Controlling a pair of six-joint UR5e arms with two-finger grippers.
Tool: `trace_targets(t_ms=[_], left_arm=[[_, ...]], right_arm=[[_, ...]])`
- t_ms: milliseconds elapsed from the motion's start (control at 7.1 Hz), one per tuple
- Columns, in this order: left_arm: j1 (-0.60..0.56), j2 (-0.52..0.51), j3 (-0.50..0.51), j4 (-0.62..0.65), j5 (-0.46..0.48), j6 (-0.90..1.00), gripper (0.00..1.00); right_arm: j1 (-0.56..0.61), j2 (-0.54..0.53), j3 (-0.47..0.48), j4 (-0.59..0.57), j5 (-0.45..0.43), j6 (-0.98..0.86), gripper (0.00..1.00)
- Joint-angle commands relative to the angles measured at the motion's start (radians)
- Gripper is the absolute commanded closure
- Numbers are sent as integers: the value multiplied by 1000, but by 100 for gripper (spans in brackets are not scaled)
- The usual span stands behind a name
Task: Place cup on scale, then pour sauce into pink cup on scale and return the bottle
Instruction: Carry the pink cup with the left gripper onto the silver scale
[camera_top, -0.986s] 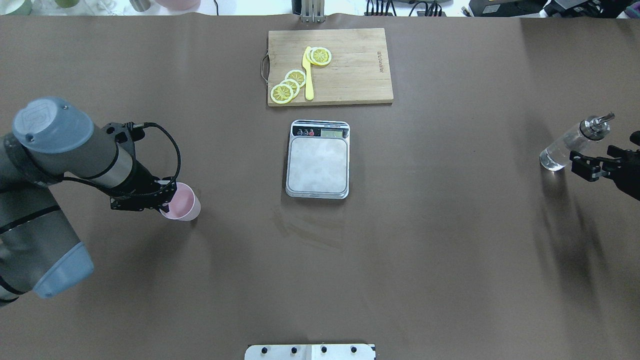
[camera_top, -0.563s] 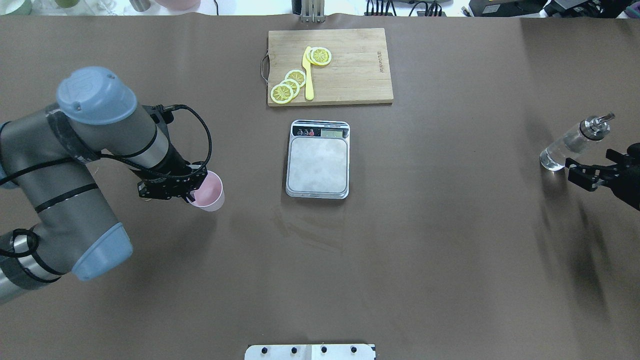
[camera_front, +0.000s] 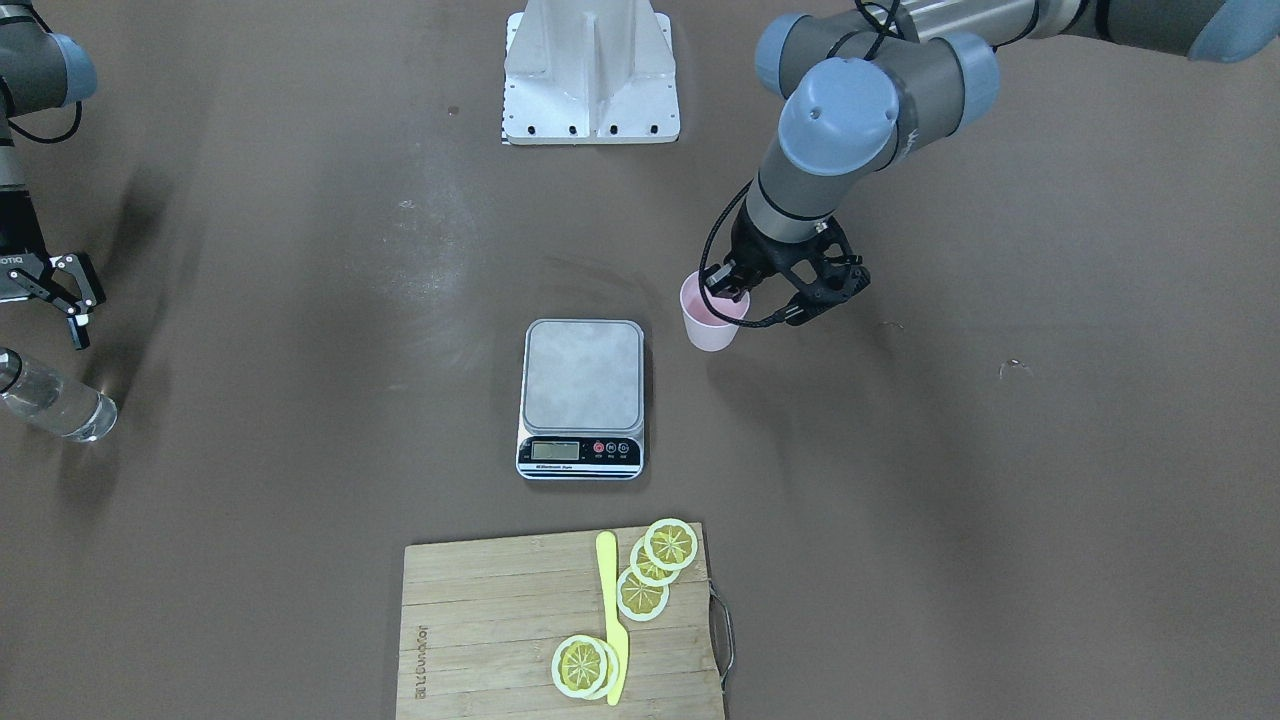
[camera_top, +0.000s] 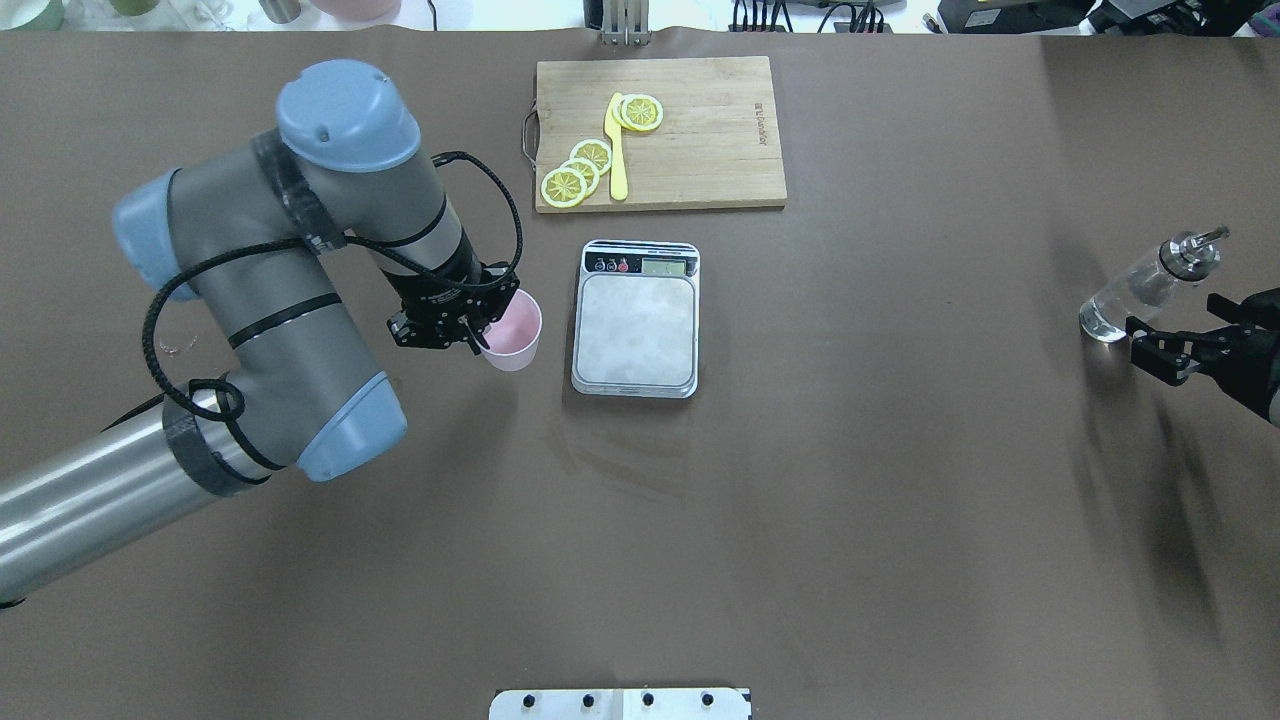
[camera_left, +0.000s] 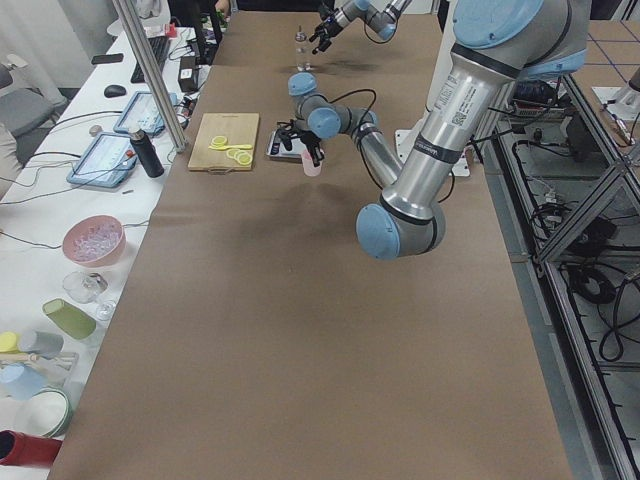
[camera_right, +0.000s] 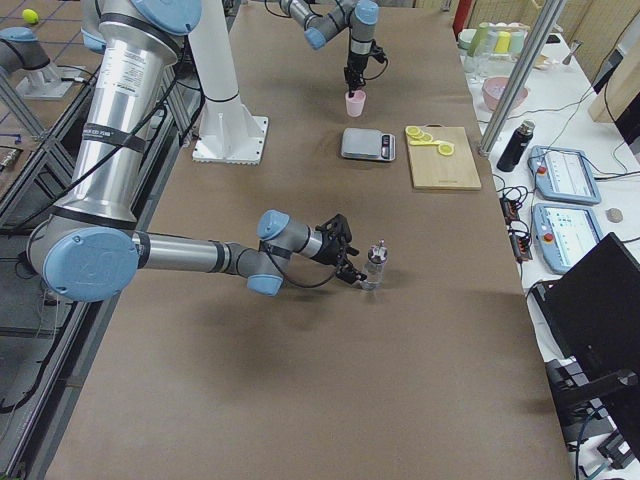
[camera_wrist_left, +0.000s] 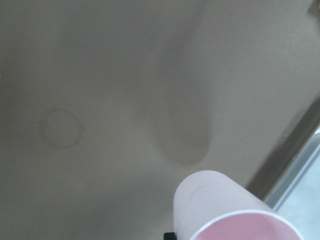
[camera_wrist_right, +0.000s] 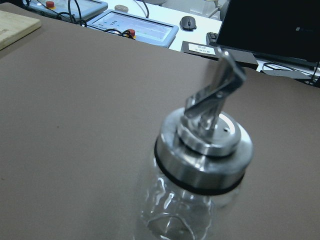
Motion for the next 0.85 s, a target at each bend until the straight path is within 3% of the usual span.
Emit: trace_targets(t_ms=[0,282,704], left_arm=[[-4,-125,107,12,-2,-90,100],[-4,-234,234,4,-2,-141,100],[-7,-265,310,-60,-21,-211,100]], right_arm=[[0,17,-46,66,-13,-11,0],[0,40,-55,90,-7,-11,0],[0,51,-113,145,-4,-11,0]])
